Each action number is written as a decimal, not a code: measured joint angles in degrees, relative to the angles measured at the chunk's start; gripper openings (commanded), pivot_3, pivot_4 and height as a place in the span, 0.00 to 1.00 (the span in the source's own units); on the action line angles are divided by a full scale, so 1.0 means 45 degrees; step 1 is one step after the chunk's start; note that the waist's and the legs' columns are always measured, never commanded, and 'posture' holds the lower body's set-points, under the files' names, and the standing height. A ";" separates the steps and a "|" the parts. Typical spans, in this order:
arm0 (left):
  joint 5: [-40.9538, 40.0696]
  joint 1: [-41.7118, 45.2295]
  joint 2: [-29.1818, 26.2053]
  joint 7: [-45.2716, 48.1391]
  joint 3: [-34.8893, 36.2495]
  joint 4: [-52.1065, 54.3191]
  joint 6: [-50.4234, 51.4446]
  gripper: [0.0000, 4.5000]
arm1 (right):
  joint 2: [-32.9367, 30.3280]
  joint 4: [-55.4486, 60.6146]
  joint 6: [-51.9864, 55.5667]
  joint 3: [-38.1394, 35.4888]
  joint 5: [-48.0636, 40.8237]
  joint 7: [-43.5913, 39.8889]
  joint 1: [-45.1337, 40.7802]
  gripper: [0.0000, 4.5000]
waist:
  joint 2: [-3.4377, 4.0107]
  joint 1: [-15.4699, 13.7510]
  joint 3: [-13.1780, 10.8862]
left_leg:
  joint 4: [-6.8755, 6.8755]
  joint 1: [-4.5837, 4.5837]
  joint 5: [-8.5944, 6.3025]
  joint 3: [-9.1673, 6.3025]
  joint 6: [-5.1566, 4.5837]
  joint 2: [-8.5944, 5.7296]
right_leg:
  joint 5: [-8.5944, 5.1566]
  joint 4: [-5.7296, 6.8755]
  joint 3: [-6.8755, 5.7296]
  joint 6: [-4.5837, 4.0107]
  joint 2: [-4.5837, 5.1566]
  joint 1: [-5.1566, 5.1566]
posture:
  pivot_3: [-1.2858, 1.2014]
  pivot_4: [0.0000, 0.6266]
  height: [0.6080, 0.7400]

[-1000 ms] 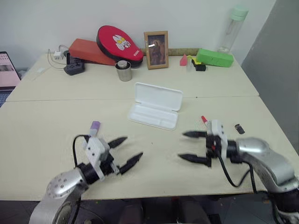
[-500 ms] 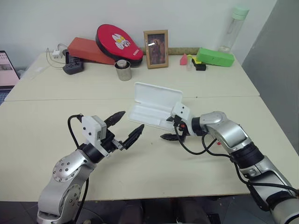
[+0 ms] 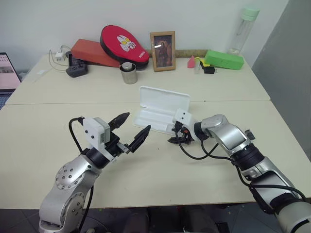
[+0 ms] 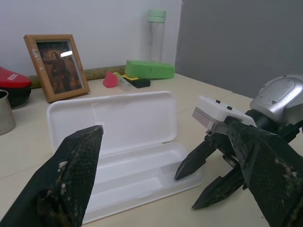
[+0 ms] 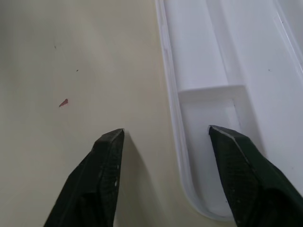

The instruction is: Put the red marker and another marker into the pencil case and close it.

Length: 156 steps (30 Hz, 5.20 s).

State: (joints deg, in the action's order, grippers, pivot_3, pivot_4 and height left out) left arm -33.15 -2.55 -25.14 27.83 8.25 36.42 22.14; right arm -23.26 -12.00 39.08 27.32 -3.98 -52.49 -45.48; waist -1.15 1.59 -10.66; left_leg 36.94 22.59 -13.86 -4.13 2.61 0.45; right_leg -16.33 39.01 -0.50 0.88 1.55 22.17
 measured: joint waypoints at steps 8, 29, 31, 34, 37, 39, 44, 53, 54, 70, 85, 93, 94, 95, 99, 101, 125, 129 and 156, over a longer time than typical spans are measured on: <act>-0.0150 -0.0009 -0.0229 0.0021 0.0103 0.0027 0.0257 1.00 | -0.0115 0.0014 -0.0282 0.0000 0.0168 -0.0306 0.0002 0.01 | 0.0000 0.0001 0.0000 | -0.0001 0.0001 0.0000 0.0000 0.0000 0.0006 | 0.0000 0.0000 0.0000 -0.0001 -0.0010 0.0002 | 0.52 0.24 1.00; -0.0576 -0.2973 -0.1362 0.0901 0.1129 0.1073 0.0467 1.00 | -0.1628 0.2002 -0.4403 0.0845 0.0663 -0.3850 0.1224 0.01 | 0.0015 0.0006 -0.0010 | -0.0003 -0.0006 -0.0008 0.0001 0.0000 0.0041 | 0.0009 -0.0010 0.0004 -0.0026 -0.0044 0.0009 | 0.52 0.24 1.00; -0.0576 -0.2971 -0.1354 0.0880 0.1128 0.1077 0.0467 1.00 | -0.1482 0.1709 -0.4454 0.0847 0.0793 -0.3840 0.1225 0.01 | 0.0015 0.0005 -0.0010 | -0.0003 -0.0004 -0.0008 0.0000 0.0000 0.0043 | 0.0009 -0.0011 0.0006 -0.0027 -0.0044 0.0010 | 0.52 0.24 1.00; -0.0575 -0.2971 -0.1342 0.0837 0.1127 0.1083 0.0467 1.00 | -0.1199 0.1396 -0.4487 0.0840 0.0951 -0.3783 0.1218 0.01 | 0.0015 0.0012 -0.0010 | -0.0007 -0.0005 -0.0008 -0.0003 0.0000 0.0048 | 0.0008 -0.0010 0.0009 -0.0030 -0.0045 0.0011 | 0.52 0.24 1.00; -0.0575 -0.2966 -0.1334 0.0768 0.1127 0.1084 0.0466 1.00 | -0.1026 0.1204 -0.4620 0.0809 0.1096 -0.3671 0.1189 0.01 | 0.0015 0.0020 -0.0010 | -0.0007 -0.0012 -0.0008 -0.0004 0.0000 0.0050 | 0.0009 -0.0008 0.0009 -0.0032 -0.0049 0.0008 | 0.52 0.24 1.00; -0.0574 -0.2965 -0.1332 0.0712 0.1126 0.1084 0.0465 1.00 | -0.0979 0.1162 -0.4617 0.0764 0.1103 -0.3653 0.1190 0.01 | 0.0015 0.0020 -0.0010 | -0.0007 -0.0012 -0.0008 -0.0003 0.0000 0.0049 | 0.0009 -0.0008 0.0009 -0.0032 -0.0049 0.0007 | 0.52 0.24 1.00; -0.0562 -0.2943 -0.1307 0.0656 0.1105 0.1083 0.0402 1.00 | -0.0768 0.1140 -0.4467 0.0553 0.1065 -0.3535 0.1198 0.18 | 0.0015 0.0019 -0.0010 | -0.0006 -0.0010 -0.0008 -0.0003 0.0000 0.0049 | 0.0009 -0.0007 0.0010 -0.0033 -0.0049 0.0008 | 0.52 0.24 1.00; -0.0517 -0.2265 -0.1257 0.0708 0.0709 0.0964 0.0321 1.00 | -0.0858 0.2606 -0.3463 -0.0443 0.0043 -0.3600 0.1310 0.61 | 0.0017 -0.0014 -0.0011 | -0.0006 -0.0002 -0.0008 -0.0006 0.0001 0.0046 | 0.0009 -0.0008 0.0003 -0.0033 -0.0049 0.0008 | 0.52 0.24 1.00; -0.0517 -0.1994 -0.1261 0.0751 0.0640 0.0875 0.0321 1.00 | -0.0923 0.2929 -0.3234 -0.0650 -0.0161 -0.3594 0.1384 0.66 | 0.0017 -0.0019 -0.0011 | -0.0005 -0.0001 -0.0008 -0.0005 0.0001 0.0046 | 0.0009 -0.0008 0.0002 -0.0033 -0.0049 0.0008 | 0.52 0.24 1.00; -0.0010 0.2473 -0.0782 0.2414 -0.2424 -0.1870 0.0266 1.00 | -0.2500 0.6039 0.2109 -0.6012 -0.2112 0.1010 0.4050 0.99 | 0.0018 -0.0042 -0.0012 | -0.0005 0.0001 -0.0008 0.0048 0.0000 0.0020 | 0.0009 -0.0006 0.0002 -0.0033 -0.0070 0.0016 | 0.52 0.24 1.00; 0.0725 0.3994 -0.0136 0.3717 -0.3351 -0.3506 -0.0328 1.00 | -0.2520 0.5080 0.5091 -0.6042 -0.1395 0.4283 0.4940 0.82 | 0.0018 -0.0011 -0.0011 | -0.0004 -0.0001 -0.0009 0.0065 -0.0002 0.0021 | 0.0008 -0.0007 0.0013 -0.0031 -0.0073 0.0016 | 0.52 0.24 1.00; 0.0954 0.4008 0.0013 0.3685 -0.3343 -0.3506 -0.0343 1.00 | -0.2579 0.4868 0.4790 -0.5770 -0.1513 0.4167 0.4810 0.41 | 0.0017 -0.0010 -0.0010 | -0.0001 -0.0007 -0.0008 0.0066 -0.0002 0.0020 | 0.0008 -0.0007 0.0010 -0.0030 -0.0076 0.0011 | 0.52 0.24 1.00; 0.0957 0.4008 0.0024 0.3686 -0.3342 -0.3505 -0.0343 1.00 | -0.2585 0.4830 0.4767 -0.5763 -0.1519 0.4164 0.4785 0.35 | 0.0017 -0.0012 -0.0010 | -0.0001 -0.0006 -0.0009 0.0065 -0.0002 0.0020 | 0.0008 -0.0007 0.0010 -0.0030 -0.0076 0.0011 | 0.52 0.24 1.00; 0.0958 0.4008 0.0023 0.3687 -0.3337 -0.3505 -0.0343 1.00 | -0.2585 0.4787 0.4769 -0.5760 -0.1527 0.4164 0.4748 0.30 | 0.0017 -0.0012 -0.0010 | -0.0001 -0.0007 -0.0009 0.0065 -0.0002 0.0021 | 0.0008 -0.0006 0.0011 -0.0030 -0.0076 0.0011 | 0.52 0.24 1.00; 0.0970 0.4010 0.0024 0.3689 -0.3277 -0.3506 -0.0343 1.00 | -0.2590 0.4647 0.4780 -0.5763 -0.1694 0.4131 0.4646 0.10 | 0.0017 -0.0013 -0.0010 | -0.0001 -0.0006 -0.0008 0.0065 -0.0002 0.0021 | 0.0008 -0.0006 0.0011 -0.0030 -0.0076 0.0011 | 0.52 0.24 1.00; 0.0978 0.4010 0.0027 0.3687 -0.3276 -0.3506 -0.0344 1.00 | -0.2631 0.4631 0.4765 -0.5761 -0.1747 0.4122 0.4646 0.06 | 0.0017 -0.0014 -0.0010 | -0.0001 -0.0005 -0.0008 0.0065 -0.0002 0.0022 | 0.0008 -0.0006 0.0011 -0.0030 -0.0076 0.0011 | 0.52 0.24 1.00; -0.0098 -0.4205 -0.1651 0.2549 0.2698 0.0570 0.0281 1.00 | -0.0054 0.0771 -0.4149 0.1529 0.1424 -0.1607 -0.0791 0.06 | 0.0006 -0.0139 -0.0024 | -0.0007 0.0006 -0.0016 0.0006 0.0013 0.0075 | 0.0020 -0.0019 0.0004 -0.0086 -0.0074 0.0028 | 0.52 0.24 1.00; -0.0101 -0.4387 -0.1628 0.2250 0.3131 0.0574 0.0261 1.00 | 0.0757 -0.0236 -0.4455 0.1729 0.1956 -0.1605 -0.1143 0.06 | 0.0006 -0.0215 -0.0024 | -0.0006 0.0002 -0.0017 0.0001 0.0014 0.0061 | 0.0021 -0.0017 0.0009 -0.0086 -0.0058 0.0024 | 0.52 0.24 1.00; -0.0111 -0.3082 -0.1626 0.1667 0.2425 0.0847 0.0465 1.00 | 0.1243 -0.0578 -0.4658 0.0586 0.2095 -0.2265 -0.1603 1.00 | 0.0008 -0.0010 -0.0025 | -0.0013 -0.0004 -0.0017 -0.0002 0.0013 0.0069 | 0.0022 -0.0007 0.0006 -0.0089 -0.0081 0.0026 | 0.52 0.24 1.00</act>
State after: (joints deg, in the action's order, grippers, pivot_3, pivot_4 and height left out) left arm -33.64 -16.42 -32.46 35.33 19.17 40.23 24.23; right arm -17.67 -14.60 18.12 29.96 5.45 -62.68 -52.70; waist -1.12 1.55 -10.77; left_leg 36.88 22.57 -13.94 -4.14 2.66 0.76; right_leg -16.23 38.98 -0.47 0.48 1.18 22.29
